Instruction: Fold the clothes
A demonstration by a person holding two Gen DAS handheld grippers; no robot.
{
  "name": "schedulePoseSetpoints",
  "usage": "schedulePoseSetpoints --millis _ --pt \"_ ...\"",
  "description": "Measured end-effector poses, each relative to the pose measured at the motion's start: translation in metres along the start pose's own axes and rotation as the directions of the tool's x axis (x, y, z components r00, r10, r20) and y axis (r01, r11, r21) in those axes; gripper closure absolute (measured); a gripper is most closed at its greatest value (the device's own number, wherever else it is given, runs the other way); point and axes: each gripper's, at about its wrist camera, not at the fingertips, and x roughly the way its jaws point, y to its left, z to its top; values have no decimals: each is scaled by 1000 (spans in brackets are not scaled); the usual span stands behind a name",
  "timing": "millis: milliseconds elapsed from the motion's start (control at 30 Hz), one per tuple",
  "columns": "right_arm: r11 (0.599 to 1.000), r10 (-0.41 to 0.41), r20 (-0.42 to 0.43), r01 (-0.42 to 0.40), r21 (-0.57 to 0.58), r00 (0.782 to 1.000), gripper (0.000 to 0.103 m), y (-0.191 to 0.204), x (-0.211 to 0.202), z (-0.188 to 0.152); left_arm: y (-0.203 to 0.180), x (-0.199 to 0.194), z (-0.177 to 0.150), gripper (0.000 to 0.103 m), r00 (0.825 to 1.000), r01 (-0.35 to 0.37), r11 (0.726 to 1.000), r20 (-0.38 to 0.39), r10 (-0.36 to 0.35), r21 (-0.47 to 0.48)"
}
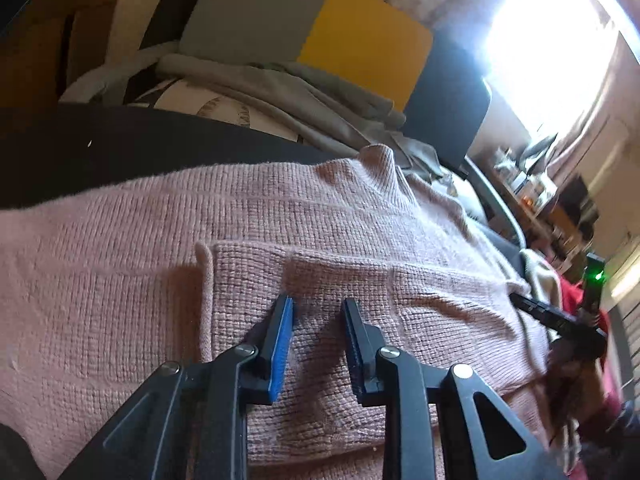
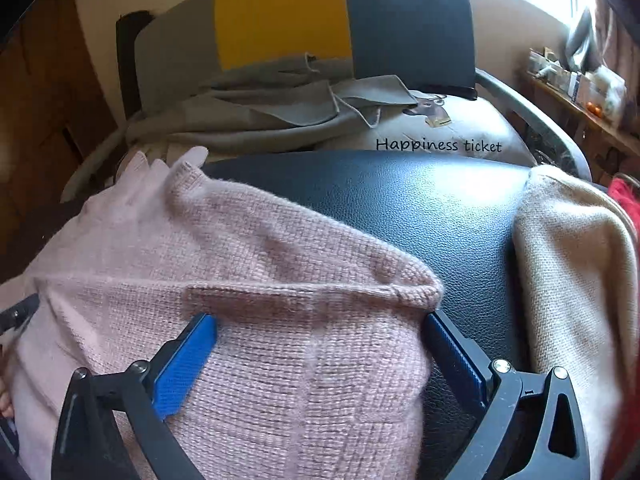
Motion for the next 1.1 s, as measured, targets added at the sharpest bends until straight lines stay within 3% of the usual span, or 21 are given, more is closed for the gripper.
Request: schedulePoseSetpoints --millis 100,233,333,400,567,600,667,767,833,900,933,1000,1033,1100 --pt "1000 -23 -6 22 -22 1000 0 5 -1 1 -4 -4 10 73 999 14 1000 -32 -15 -7" --pt "994 27 35 -23 -109 999 3 18 -17 18 -20 -17 47 66 997 75 992 10 -76 97" --pt "970 181 46 -171 -173 982 3 35 -28 47 -27 -4 87 57 991 132 982 -10 -131 136" --pt "941 299 15 -292 -172 954 3 49 -21 71 -35 15 112 55 986 162 976 -52 -156 147" --pt "892 413 -82 -421 -165 907 3 80 23 120 -52 68 146 51 988 117 960 -130 -86 255" --pt "890 408 -101 -420 -176 907 3 85 32 125 -53 78 149 51 985 121 955 -150 -82 270" --pt "887 393 -143 -416 -200 908 10 93 50 130 -52 97 151 50 977 137 948 -195 -82 286" --pt "876 374 -210 -419 -238 903 30 103 77 131 -54 124 155 50 971 123 945 -232 -52 304" --pt "869 361 -226 -415 -271 905 50 108 86 131 -56 140 157 50 961 149 945 -267 -69 293" --pt "861 349 -235 -409 -301 907 56 113 94 129 -63 154 156 51 954 156 937 -294 -60 313" --pt "859 358 -236 -418 -296 903 67 112 96 131 -67 158 156 55 956 139 933 -290 -39 332" --pt "855 375 -238 -433 -284 896 87 110 101 135 -72 161 156 80 961 115 935 -277 -19 334" --pt "857 382 -235 -438 -271 894 88 109 100 135 -73 158 156 89 961 128 940 -274 -39 315" --pt "861 396 -228 -446 -244 889 89 105 99 136 -74 146 154 90 968 146 946 -241 -75 291"
